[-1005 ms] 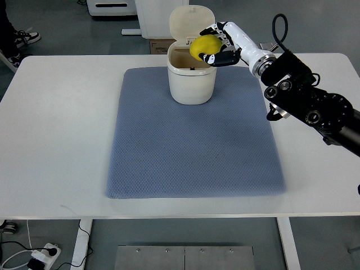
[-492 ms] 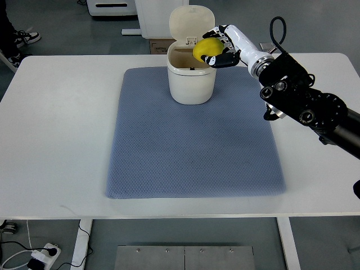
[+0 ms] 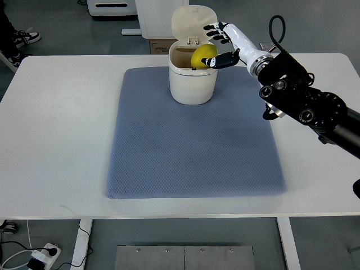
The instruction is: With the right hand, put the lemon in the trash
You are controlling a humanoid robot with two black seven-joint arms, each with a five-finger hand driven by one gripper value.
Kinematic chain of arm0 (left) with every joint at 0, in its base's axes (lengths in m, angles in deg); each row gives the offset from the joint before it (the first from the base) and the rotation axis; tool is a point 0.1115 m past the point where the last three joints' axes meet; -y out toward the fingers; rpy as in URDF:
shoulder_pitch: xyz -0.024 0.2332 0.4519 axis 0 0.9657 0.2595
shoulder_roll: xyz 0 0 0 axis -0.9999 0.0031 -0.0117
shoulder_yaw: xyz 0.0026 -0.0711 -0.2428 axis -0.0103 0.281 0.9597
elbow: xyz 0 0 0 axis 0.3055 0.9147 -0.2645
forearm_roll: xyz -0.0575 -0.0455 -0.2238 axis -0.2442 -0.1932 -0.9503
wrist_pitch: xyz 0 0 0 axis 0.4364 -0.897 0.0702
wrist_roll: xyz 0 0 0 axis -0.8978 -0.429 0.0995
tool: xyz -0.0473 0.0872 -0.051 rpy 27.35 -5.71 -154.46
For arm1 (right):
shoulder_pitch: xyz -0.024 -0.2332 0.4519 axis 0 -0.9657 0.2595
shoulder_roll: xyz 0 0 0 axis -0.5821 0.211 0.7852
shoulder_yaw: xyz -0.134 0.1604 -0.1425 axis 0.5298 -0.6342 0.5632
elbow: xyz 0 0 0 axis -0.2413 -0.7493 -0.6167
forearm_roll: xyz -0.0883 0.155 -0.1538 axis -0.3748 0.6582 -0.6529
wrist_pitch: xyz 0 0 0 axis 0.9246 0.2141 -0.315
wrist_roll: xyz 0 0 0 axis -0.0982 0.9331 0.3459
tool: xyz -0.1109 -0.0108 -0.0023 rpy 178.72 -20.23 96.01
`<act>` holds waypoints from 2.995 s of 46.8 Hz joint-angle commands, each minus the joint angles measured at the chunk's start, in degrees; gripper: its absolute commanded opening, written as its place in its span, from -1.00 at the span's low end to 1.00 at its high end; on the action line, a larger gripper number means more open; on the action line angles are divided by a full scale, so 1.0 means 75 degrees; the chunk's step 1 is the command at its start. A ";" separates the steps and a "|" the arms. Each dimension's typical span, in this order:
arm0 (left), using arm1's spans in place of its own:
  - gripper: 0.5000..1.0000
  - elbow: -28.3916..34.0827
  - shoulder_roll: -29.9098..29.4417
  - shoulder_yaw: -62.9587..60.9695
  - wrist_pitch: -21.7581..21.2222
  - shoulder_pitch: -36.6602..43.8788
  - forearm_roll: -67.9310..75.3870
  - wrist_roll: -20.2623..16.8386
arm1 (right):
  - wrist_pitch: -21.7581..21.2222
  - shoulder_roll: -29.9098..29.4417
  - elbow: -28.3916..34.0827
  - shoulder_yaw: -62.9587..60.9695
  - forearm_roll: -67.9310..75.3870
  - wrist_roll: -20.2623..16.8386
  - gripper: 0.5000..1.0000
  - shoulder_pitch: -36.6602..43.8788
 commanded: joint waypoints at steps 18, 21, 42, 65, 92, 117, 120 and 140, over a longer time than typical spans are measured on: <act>1.00 0.0000 0.0000 0.0000 -0.0001 0.0000 0.0000 0.0000 | -0.0011 0.0106 0.0035 -0.0033 0.0187 0.0000 0.56 -0.0082; 1.00 0.0000 0.0000 0.0000 -0.0001 0.0000 0.0000 0.0000 | -0.0022 0.0129 0.0035 -0.0045 0.0281 0.0000 0.61 -0.0117; 1.00 0.0000 0.0000 0.0000 -0.0001 0.0000 0.0000 0.0000 | -0.0104 0.0622 0.0105 -0.1028 0.1687 -0.0257 0.87 -0.0433; 1.00 0.0000 0.0000 0.0000 -0.0001 0.0000 0.0000 0.0000 | -0.0655 0.0633 0.1417 -0.4578 0.1828 -0.1347 0.97 -0.2542; 1.00 0.0000 0.0000 0.0000 -0.0001 0.0000 0.0000 0.0000 | -0.0515 -0.0104 0.1980 -0.7251 0.1828 -0.0563 0.97 -0.4031; 1.00 0.0000 0.0000 0.0000 -0.0001 0.0000 0.0000 0.0000 | -0.0444 -0.0656 0.2531 -0.7908 0.1828 -0.0363 1.00 -0.4945; 1.00 0.0000 0.0000 0.0000 -0.0001 0.0000 0.0000 0.0000 | -0.0444 -0.0667 0.2531 -0.7908 0.1828 -0.0363 1.00 -0.5062; 1.00 0.0000 0.0000 0.0000 -0.0001 0.0000 0.0000 0.0000 | -0.0456 -0.0890 0.2554 -0.7967 0.1840 0.0070 1.00 -0.5531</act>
